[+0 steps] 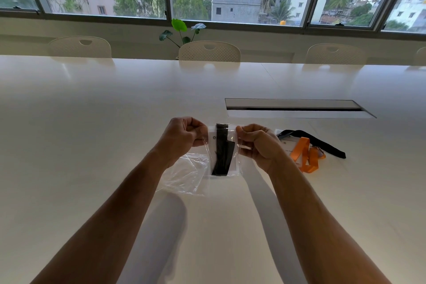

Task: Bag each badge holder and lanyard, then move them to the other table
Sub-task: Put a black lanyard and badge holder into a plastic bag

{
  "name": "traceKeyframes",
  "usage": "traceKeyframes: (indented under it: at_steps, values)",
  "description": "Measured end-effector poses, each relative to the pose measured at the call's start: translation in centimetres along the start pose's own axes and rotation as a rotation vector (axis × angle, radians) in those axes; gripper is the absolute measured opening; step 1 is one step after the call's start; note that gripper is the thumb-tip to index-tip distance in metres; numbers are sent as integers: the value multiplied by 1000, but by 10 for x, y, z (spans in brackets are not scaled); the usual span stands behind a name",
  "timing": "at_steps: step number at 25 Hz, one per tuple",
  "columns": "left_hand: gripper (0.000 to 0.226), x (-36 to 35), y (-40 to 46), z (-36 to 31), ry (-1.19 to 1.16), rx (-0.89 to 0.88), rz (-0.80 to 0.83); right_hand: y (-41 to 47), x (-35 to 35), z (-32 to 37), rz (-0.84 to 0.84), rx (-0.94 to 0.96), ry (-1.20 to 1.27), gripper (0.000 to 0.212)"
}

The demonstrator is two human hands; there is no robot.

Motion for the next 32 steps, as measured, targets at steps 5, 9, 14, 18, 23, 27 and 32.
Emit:
traceKeyframes:
  at_steps: [5,9,14,18,23,27,32]
  values:
    - [8,6,1,4,-120,18,-10,-4,-3,2,38,9,14,6]
    - [9,14,1,12,-188,92,65,-6,-5,2,42,23,-40,11]
    - [9,20,-3,11,-288,127,44,-8,-18,0,8,58,-30,9]
    - [11,24,-7,10,-335,166,50,-12,-30,-5,3,77,52,10]
    - [13,27,-12,19,-308,195,-17,-16,-49,-18,31,25,125,10]
    - [12,39,-11,21,-239,158,-111,-15,-57,-24,16,17,128,8]
    - [10,63,-6,29,-136,121,-263,-13,-70,-35,-18,136,-42,13]
Point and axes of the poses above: each hand's wrist, its own y-axis towards the middle knuckle, its own x-axis out of the back of the hand, z = x × y, the point moved 2 cm from there along y, towards the middle knuckle, and after that the axes turned 10 degrees about -z, right-handed, at the moved point
